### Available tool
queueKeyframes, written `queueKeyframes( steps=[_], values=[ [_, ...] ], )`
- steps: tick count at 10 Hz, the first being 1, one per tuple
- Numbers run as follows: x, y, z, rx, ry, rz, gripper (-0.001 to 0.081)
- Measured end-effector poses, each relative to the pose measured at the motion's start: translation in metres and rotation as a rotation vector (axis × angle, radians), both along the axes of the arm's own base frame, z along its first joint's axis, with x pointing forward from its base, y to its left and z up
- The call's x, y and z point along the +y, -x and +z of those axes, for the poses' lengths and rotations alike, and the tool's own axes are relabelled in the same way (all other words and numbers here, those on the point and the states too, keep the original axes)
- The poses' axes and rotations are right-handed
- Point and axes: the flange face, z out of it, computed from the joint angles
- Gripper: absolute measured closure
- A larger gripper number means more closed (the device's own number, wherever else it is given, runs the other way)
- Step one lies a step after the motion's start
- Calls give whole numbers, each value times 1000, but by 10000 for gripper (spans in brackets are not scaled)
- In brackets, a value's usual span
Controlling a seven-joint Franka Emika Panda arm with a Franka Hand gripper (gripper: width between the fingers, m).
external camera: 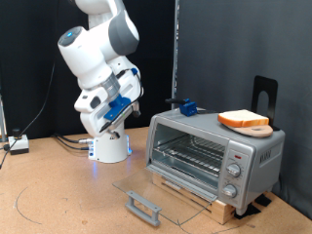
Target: Make a piece of toast with the oven
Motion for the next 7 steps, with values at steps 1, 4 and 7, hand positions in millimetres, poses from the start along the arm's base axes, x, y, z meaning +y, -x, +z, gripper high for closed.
queueKeyframes(
  steps=[1,4,7],
  values=[
    [6,2,13,-9,-10,14,2],
    [27,8,45,-40,12,-10,2],
    [44,3,55,-139,-92,92,2]
  ],
)
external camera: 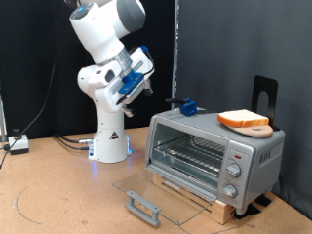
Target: Make a piece of toast with the oven
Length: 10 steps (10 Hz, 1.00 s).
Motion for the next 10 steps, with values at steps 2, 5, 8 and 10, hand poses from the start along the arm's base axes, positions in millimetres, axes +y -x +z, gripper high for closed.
queueKeyframes(
  steps=[2,5,8,10],
  values=[
    [28,3,18,-116,-100,211,2],
    [64,20,42,-228,-149,568,2],
    [82,32,54,-261,-91,731,2],
    [97,37,59,-344,-139,858,2]
  ],
)
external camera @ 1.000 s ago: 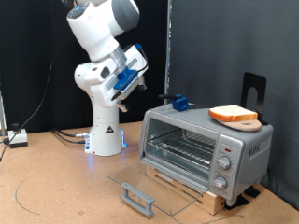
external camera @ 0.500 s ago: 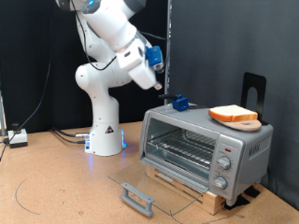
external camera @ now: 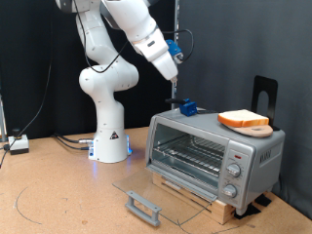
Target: Make a piece of toast with the oven
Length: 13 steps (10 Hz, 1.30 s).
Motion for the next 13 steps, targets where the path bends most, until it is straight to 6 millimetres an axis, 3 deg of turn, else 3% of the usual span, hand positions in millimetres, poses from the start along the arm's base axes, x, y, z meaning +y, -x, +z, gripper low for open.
queueKeyframes(
  steps=[3,5,9,13],
  values=[
    [39,22,14,-130,-24,282,2],
    [61,42,24,-147,28,351,2],
    [68,45,22,-214,73,287,2],
    [73,71,13,-371,168,101,2]
  ],
)
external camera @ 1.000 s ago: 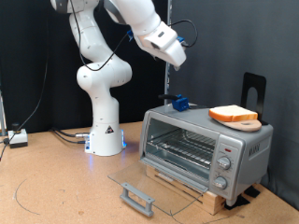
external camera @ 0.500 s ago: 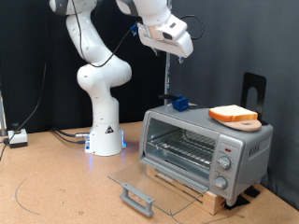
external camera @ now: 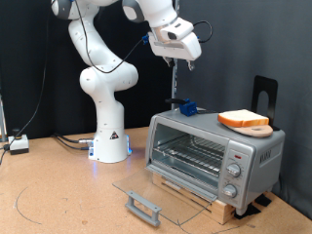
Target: Make a piece of toast with the oven
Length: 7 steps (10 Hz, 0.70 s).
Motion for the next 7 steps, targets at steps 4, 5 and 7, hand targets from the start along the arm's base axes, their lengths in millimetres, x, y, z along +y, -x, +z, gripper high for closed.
queueKeyframes(
  steps=[4,5,7],
  values=[
    [3,2,-8,72,17,-82,2],
    [5,1,-12,66,26,-126,2],
    [9,3,-21,64,42,-133,2]
  ],
)
